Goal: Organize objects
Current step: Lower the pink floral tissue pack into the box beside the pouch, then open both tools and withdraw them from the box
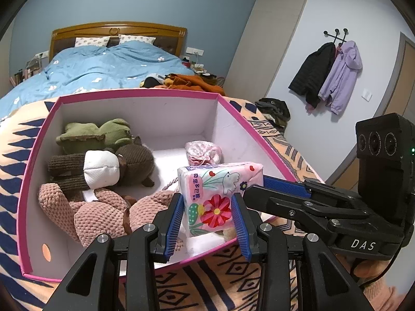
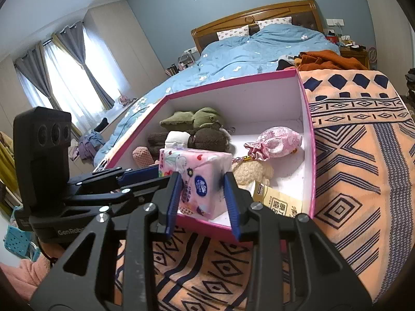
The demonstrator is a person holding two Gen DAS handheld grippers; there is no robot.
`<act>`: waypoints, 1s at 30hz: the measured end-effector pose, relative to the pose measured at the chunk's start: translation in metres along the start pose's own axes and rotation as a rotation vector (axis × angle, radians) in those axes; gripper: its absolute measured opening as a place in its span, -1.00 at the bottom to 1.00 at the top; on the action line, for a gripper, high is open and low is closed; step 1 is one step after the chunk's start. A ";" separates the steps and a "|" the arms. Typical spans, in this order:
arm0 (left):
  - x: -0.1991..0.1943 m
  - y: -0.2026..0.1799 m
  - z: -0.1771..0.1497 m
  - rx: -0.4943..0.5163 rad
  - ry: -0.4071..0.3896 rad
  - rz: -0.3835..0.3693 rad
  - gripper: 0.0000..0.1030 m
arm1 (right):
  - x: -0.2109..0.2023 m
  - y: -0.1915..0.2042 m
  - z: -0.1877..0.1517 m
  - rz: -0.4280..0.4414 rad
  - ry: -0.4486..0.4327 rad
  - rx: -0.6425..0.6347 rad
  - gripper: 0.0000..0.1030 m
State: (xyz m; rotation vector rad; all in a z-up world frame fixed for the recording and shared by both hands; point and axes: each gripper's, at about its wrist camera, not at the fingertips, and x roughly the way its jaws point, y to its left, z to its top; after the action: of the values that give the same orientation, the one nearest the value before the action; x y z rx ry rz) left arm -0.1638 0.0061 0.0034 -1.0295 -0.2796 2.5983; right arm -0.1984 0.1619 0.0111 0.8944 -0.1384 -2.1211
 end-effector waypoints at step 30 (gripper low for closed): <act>-0.066 0.013 -0.045 0.018 -0.190 0.175 0.88 | -0.027 0.038 -0.030 -0.121 -0.094 -0.171 0.36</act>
State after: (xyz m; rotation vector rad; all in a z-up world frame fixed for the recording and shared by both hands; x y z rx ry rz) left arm -0.0908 -0.0283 0.0082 -0.8359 -0.2196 2.8562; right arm -0.1428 0.1619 0.0180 0.7183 0.0504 -2.2494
